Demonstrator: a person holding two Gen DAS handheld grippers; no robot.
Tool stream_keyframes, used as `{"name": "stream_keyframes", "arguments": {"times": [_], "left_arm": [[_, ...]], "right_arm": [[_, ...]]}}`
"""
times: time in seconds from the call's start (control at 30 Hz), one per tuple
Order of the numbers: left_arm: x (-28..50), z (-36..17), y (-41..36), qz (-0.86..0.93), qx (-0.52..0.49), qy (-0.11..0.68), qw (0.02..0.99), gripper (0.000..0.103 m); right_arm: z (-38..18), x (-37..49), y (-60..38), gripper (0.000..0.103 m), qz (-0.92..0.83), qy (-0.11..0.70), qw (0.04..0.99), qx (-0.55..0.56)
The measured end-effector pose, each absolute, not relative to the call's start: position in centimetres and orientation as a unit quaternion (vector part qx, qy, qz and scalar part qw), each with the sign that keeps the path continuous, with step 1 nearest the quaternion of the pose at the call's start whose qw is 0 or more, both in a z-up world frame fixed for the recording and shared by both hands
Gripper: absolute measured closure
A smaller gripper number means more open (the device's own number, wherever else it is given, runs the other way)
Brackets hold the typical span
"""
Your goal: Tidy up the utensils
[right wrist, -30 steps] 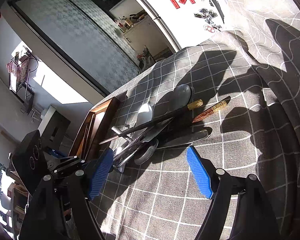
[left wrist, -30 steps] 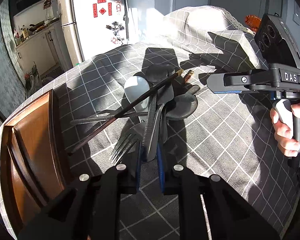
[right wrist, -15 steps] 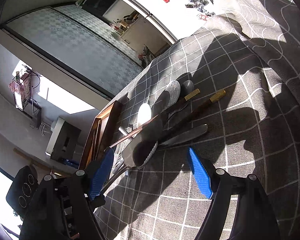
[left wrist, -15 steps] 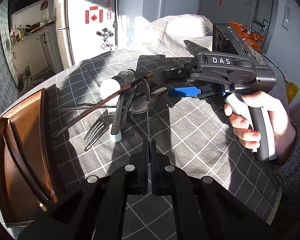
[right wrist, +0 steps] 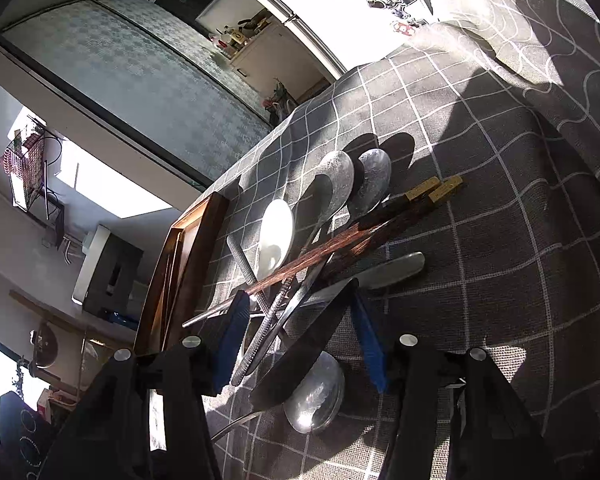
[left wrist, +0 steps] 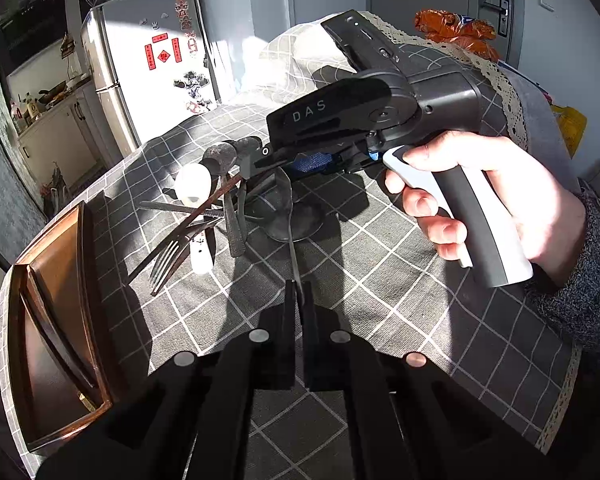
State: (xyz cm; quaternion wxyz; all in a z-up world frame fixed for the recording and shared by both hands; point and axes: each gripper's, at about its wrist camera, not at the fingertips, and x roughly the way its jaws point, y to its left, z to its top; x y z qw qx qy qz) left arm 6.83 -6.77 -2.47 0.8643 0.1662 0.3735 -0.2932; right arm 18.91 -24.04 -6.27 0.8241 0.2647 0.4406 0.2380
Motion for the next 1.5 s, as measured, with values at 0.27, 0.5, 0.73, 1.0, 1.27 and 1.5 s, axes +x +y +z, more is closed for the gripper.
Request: {"name": "stream_keyframes", "arguments": {"times": [0.27, 0.5, 0.73, 1.0, 1.27, 1.5], "left_arm": [[6.5, -2.9, -6.2, -0.301, 0.150, 0.372, 0.865, 0.098], [5.6, -1.0, -4.6, -0.308, 0.130, 0.352, 0.874, 0.097], [5.0, 0.4, 0.3, -0.280, 0.111, 0.340, 0.891, 0.096], [6.8, 0.3, 8.6, -0.210, 0.069, 0.352, 0.909, 0.096], [9.1, -1.6, 12.2, -0.160, 0.068, 0.374, 0.911, 0.096], [10.3, -2.6, 13.3, -0.143, 0.054, 0.378, 0.913, 0.097]], "right_arm": [[-6.7, 18.4, -24.5, 0.082, 0.232, 0.446, 0.820, 0.273], [-3.9, 17.7, -23.1, 0.084, 0.246, 0.423, 0.832, 0.263], [-1.7, 18.9, -16.9, 0.084, 0.287, 0.422, 0.826, 0.241], [-1.7, 22.9, -6.3, 0.085, 0.344, 0.437, 0.805, 0.207], [-3.5, 25.8, 0.3, 0.085, 0.349, 0.449, 0.807, 0.159], [-4.3, 25.9, 1.5, 0.084, 0.343, 0.442, 0.818, 0.132]]}}
